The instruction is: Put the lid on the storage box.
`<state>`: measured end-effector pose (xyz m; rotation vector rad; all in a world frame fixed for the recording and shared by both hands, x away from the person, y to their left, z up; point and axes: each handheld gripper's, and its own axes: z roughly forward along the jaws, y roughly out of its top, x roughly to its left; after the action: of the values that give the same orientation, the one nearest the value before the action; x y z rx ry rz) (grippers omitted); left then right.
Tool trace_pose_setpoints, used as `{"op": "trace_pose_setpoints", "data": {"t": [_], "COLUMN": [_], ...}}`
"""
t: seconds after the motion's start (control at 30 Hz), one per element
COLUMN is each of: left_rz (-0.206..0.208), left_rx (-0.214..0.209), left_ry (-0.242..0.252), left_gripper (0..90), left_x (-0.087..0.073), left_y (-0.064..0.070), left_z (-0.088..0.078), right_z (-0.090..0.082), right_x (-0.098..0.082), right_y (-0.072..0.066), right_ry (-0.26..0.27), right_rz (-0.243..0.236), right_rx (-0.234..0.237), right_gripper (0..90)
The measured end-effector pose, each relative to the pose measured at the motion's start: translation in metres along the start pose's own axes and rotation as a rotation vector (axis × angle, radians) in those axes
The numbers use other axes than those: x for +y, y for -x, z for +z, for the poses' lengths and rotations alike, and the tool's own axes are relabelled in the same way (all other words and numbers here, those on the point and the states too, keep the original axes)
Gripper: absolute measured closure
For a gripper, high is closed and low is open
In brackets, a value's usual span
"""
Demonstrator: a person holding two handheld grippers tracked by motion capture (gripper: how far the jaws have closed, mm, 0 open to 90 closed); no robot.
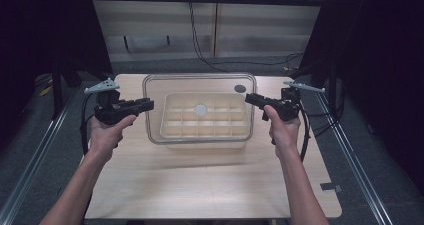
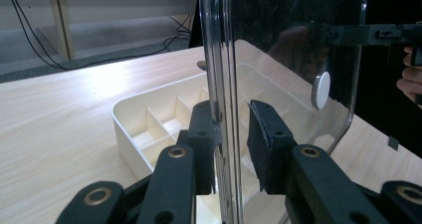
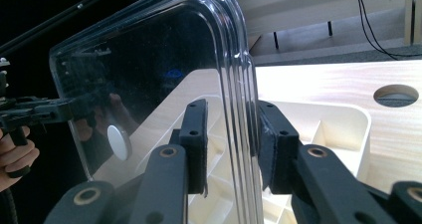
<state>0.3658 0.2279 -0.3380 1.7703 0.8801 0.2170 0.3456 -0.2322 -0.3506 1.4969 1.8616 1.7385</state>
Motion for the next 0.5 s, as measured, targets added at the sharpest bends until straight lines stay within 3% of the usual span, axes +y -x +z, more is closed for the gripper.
{"op": "trace_pose_setpoints", "data": {"t": [0.4,0.5], "left_rz": [-0.020,-0.015], "left_rx": [0.032,0.016], "left_ry": [-0.010,0.002], "left_gripper": [71.9,72.2], "left_x": [0.014,0.021], "left_y": [-0.010,-0.010], "left_z": [0.016,0.016], "right_z": [0.010,0.012], "right_x": [0.011,0.011], "right_y": [0.009,0.014], "right_ry": [-0.007,-0.007], "right_rz": [0.031,0.040], "right_rx": [-0.011,-0.014], "right_gripper": [68.6,68.3]}}
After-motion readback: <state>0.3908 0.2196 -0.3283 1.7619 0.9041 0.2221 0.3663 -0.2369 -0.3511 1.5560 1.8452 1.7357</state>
